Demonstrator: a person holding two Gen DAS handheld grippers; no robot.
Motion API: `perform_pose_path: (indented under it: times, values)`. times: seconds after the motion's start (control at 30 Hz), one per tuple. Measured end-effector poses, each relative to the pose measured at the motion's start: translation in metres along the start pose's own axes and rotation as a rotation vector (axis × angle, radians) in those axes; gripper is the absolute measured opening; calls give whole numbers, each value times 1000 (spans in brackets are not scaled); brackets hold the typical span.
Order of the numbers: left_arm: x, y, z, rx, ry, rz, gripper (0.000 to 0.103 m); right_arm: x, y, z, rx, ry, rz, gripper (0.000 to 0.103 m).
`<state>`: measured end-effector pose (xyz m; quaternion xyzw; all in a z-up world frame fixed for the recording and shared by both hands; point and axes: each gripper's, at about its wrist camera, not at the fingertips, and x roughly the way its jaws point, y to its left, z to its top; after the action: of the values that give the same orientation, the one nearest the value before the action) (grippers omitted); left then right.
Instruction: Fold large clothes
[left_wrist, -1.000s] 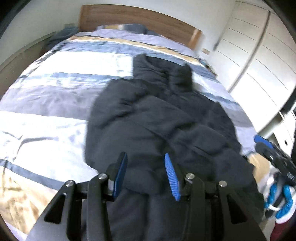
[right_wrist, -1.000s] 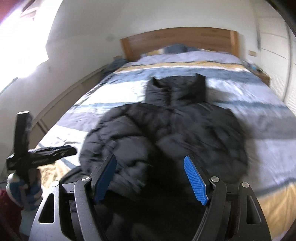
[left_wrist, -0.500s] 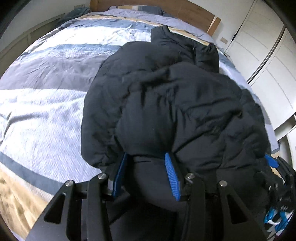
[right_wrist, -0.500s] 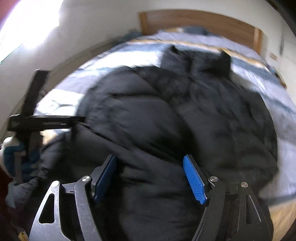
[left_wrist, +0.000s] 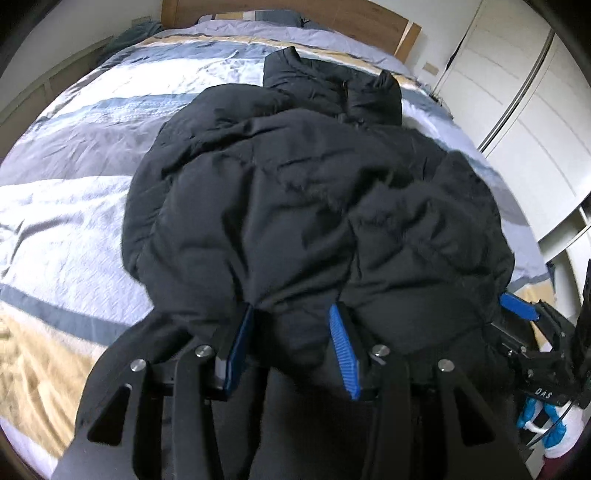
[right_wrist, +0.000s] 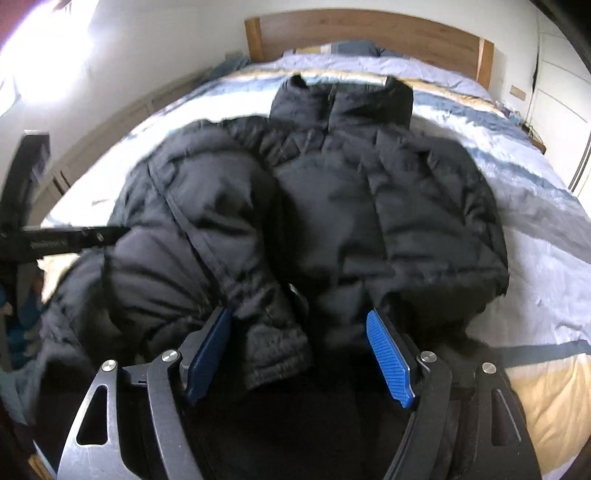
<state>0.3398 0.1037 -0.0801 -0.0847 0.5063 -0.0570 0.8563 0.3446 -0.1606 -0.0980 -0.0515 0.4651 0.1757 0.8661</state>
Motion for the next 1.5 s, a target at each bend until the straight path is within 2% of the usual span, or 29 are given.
perform_pose_path:
  times: [0.13,0.27,0.37,0.4,0.47,0.53,0.63,0.8,0.93,1.03,1.13,1.3,1.4,1.43,1.5]
  values:
    - [-34,0,5,47,-36,12,41,-25,-25,-10,47,-2,-26,74]
    - [-77,5,33,67,-80,11,41,-72,-61,8,128,-94,-45,79]
    - [-109,5,77,119,-102,40,42,-105,-80,43,112,-167,-69,84]
    - [-119,6,95,128,-121,51,54,-114,-86,54,110,-190,-71,85]
    - [-140,10,137,137,-178,58,68,-131,-100,84,103,-232,-84,88]
    - [-147,17,176,134,-193,53,69,-135,-114,116,111,-261,-88,90]
    - [-137,29,235,111,-190,69,70,-128,-136,169,130,-274,-62,91]
    - [-73,55,328,40,-154,45,70,-63,-184,262,201,-241,-10,93]
    - [25,76,383,-32,-110,-15,70,24,-216,312,280,-184,52,94]
    - [98,84,398,-86,-76,-76,70,106,-236,336,326,-147,84,94]
    - [165,88,406,-126,-56,-131,70,175,-248,344,375,-107,131,94]
    - [246,89,417,-206,-42,-268,70,253,-256,349,427,-103,231,94]
    - [287,83,418,-251,11,-344,70,282,-258,355,438,-98,246,94]
    - [295,80,417,-254,22,-339,70,290,-259,355,449,-101,262,92]
    - [303,72,414,-242,30,-323,68,297,-260,357,467,-100,286,70]
